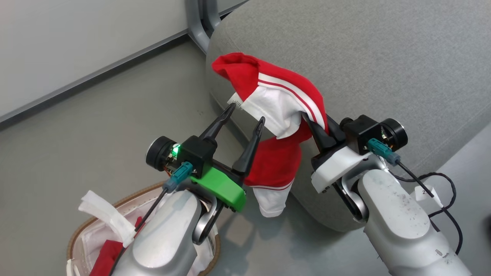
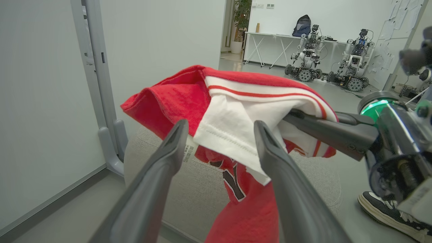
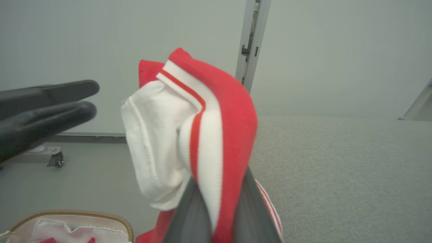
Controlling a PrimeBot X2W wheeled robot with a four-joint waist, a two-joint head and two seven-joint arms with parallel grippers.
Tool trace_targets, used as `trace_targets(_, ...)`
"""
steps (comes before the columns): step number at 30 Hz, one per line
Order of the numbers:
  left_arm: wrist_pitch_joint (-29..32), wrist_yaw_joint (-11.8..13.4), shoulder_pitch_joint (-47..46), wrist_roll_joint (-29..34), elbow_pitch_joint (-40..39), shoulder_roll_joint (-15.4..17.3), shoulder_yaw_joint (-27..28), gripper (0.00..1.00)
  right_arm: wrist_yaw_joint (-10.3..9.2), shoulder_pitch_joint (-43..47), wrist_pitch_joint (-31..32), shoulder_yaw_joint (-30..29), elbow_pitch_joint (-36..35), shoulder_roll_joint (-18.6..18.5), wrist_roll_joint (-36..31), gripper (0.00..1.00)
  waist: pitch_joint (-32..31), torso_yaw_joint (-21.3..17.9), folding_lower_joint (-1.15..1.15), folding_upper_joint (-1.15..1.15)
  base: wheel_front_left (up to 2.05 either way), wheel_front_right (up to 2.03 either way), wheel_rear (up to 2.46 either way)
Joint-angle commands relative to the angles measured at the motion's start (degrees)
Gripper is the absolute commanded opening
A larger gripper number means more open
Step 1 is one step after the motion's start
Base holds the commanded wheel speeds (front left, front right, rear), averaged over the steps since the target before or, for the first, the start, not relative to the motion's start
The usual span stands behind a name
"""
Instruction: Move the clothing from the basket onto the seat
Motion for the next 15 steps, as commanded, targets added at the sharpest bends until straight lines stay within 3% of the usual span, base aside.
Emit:
trace_targets(1, 0.0, -0.2, -1.4, -0.4, 0.4, 0.3, -0.6, 1.00, -0.08, 0.7, -0.1, -0.8, -0.8, 0.0, -0.5, 0.00, 1.8, -1.5, 0.00, 0.00, 0.00, 0.00, 0.00)
trace_targets(15, 0.0, -0.2, -5.4, -3.1, 2.9, 1.3, -5.0, 1.00, -0.08, -0.2, -0.1, -6.0, -3.0, -1.9, -3.5, 0.00, 6.0, -1.9, 0.00, 0.00, 0.00, 0.00, 0.00)
